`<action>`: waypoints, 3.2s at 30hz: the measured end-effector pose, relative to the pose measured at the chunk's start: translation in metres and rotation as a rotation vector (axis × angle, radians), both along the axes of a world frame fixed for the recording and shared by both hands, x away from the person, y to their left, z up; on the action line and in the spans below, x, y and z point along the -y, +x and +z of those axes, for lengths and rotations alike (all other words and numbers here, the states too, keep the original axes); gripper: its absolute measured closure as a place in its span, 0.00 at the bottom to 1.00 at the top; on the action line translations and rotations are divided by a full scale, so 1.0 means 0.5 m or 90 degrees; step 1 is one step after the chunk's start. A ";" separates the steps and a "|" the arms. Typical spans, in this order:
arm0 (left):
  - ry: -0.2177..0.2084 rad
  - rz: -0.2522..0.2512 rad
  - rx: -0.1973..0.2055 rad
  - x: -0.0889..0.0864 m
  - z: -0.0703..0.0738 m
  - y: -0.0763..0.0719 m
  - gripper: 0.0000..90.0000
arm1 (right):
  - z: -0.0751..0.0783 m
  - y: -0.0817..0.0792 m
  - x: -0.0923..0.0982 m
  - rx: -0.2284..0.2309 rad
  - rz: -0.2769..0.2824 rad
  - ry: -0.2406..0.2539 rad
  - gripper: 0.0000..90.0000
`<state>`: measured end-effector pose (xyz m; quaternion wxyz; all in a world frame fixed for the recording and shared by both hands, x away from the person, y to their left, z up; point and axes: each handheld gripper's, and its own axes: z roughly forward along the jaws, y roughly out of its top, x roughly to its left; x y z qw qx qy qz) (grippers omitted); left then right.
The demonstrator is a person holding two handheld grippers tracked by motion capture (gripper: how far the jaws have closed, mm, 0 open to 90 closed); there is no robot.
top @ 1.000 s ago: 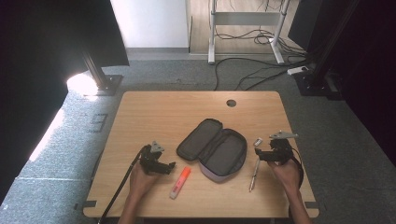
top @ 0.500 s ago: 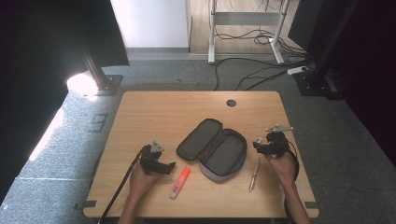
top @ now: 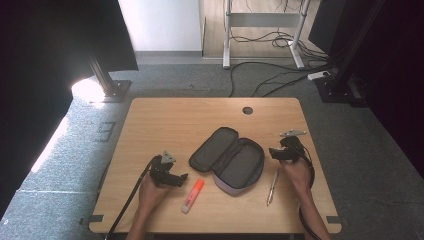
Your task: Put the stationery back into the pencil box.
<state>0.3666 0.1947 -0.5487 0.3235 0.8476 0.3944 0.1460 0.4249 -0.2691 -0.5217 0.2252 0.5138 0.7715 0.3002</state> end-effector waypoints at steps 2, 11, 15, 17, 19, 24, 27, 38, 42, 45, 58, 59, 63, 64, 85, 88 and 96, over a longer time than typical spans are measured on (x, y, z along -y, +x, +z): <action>0.000 0.000 -0.001 0.000 0.000 0.000 0.02 | -0.006 0.005 0.000 -0.002 -0.003 -0.001 0.30; 0.000 -0.001 -0.001 0.000 0.000 0.000 0.02 | -0.027 0.016 -0.003 -0.015 -0.012 -0.016 0.31; 0.000 0.000 0.000 0.000 0.000 0.000 0.02 | -0.031 0.015 0.005 -0.021 -0.018 -0.012 0.35; 0.000 0.000 0.000 0.000 0.000 0.000 0.02 | -0.034 0.014 0.012 -0.024 -0.018 -0.010 0.38; 0.000 0.000 0.000 0.000 0.000 0.000 0.02 | -0.036 0.011 0.018 -0.026 -0.017 -0.007 0.40; 0.000 0.000 0.000 0.000 0.000 -0.001 0.02 | -0.039 0.004 0.035 -0.025 -0.021 0.005 0.45; 0.000 0.000 0.001 0.000 0.000 -0.001 0.02 | -0.038 0.002 0.039 -0.028 -0.022 0.002 0.47; 0.000 0.000 0.001 0.000 0.000 -0.001 0.02 | -0.040 0.011 0.036 -0.034 -0.021 0.012 0.41; 0.000 0.000 0.001 0.000 0.000 -0.001 0.02 | -0.038 0.017 0.037 -0.029 -0.031 0.014 0.54; 0.000 0.000 0.001 0.000 0.000 -0.001 0.02 | -0.037 0.013 0.038 -0.029 -0.030 0.020 0.66; -0.001 -0.001 0.001 0.000 0.000 -0.001 0.03 | -0.034 0.000 0.058 -0.038 -0.035 0.030 0.80; -0.001 -0.001 0.001 0.000 0.000 -0.001 0.03 | -0.032 -0.001 0.058 -0.037 -0.037 0.029 0.80; -0.001 -0.001 0.001 0.000 0.000 -0.001 0.03 | -0.019 -0.007 0.064 -0.029 -0.029 0.036 0.80; -0.001 -0.001 0.001 0.000 0.000 -0.001 0.03 | -0.017 -0.009 0.064 -0.028 -0.027 0.036 0.80; -0.001 -0.001 0.001 0.000 0.000 -0.001 0.03 | 0.050 -0.041 0.042 0.005 0.037 0.043 0.80; -0.001 -0.001 0.001 0.000 0.000 -0.001 0.03 | 0.060 -0.042 0.032 0.008 0.048 0.043 0.80; -0.001 -0.002 0.002 0.000 0.000 -0.002 0.03 | 0.086 -0.045 0.002 0.016 0.076 0.039 0.80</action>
